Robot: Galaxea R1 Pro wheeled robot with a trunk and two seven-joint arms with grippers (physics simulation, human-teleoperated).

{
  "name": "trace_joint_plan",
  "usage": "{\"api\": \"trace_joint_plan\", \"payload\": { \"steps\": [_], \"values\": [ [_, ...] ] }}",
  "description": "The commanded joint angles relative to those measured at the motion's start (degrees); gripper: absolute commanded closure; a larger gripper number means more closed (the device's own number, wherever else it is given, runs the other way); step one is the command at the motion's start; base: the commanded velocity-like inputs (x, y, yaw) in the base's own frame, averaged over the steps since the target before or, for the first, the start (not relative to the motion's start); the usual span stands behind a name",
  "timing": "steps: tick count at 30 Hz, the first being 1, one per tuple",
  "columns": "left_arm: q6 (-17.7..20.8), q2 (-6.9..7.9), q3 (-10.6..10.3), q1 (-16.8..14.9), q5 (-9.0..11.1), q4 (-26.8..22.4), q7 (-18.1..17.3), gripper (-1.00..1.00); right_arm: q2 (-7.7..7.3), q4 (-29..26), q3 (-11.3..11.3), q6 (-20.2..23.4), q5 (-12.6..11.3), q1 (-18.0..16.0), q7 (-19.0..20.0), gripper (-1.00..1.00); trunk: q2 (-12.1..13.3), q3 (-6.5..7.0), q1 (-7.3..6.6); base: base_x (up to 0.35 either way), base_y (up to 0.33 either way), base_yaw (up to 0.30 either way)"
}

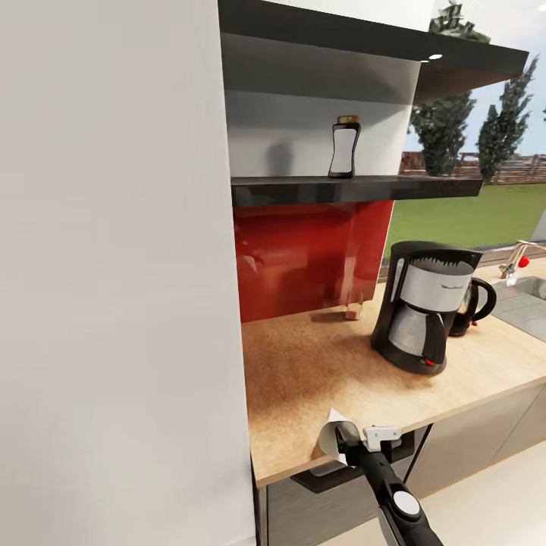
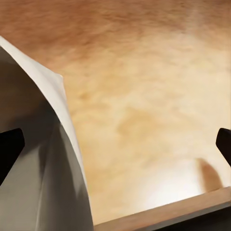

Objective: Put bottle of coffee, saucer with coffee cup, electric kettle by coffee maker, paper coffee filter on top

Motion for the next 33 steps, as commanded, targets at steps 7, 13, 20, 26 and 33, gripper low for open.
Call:
{"api": "trace_joint_plan", "payload": {
  "steps": [7, 13, 20, 26, 33],
  "values": [
    [-0.38, 0.05, 0.09, 0.06, 0.11, 0.24, 0.08, -1.0, 0.02, 0.04, -0.08, -0.13, 0.25, -0.05, 0.11, -1.0, -0.13, -0.13, 0.04, 0.015, 0.02, 0.0],
    [-0.38, 0.09, 0.09, 0.07, 0.12, 0.24, 0.08, -1.0, 0.02, 0.11, -0.08, -0.13, 0.25, -0.05, 0.13, -1.0, -0.13, -0.13, 0.04, 0.054, 0.054, 0.0],
    [-0.38, 0.09, 0.09, 0.07, 0.12, 0.24, 0.08, -1.0, 0.02, 1.78, 0.0, -0.13, 0.25, -0.05, 0.14, 1.0, -0.13, -0.13, 0.04, 0.002, 0.002, 0.0],
    [-0.38, 0.09, 0.09, 0.1, 0.12, 0.24, 0.08, -1.0, 0.02, 1.96, -0.01, -0.22, 0.21, -0.05, 0.14, 1.0, -0.13, -0.13, 0.04, 0.0, 0.0, 0.0],
    [-0.38, 0.09, 0.09, 0.15, 0.12, 0.24, 0.08, -1.0, 0.02, 1.88, -0.08, -0.25, 0.17, -0.05, 0.14, 1.0, -0.13, -0.13, 0.04, 0.0, 0.0, 0.0]
  ]
}}
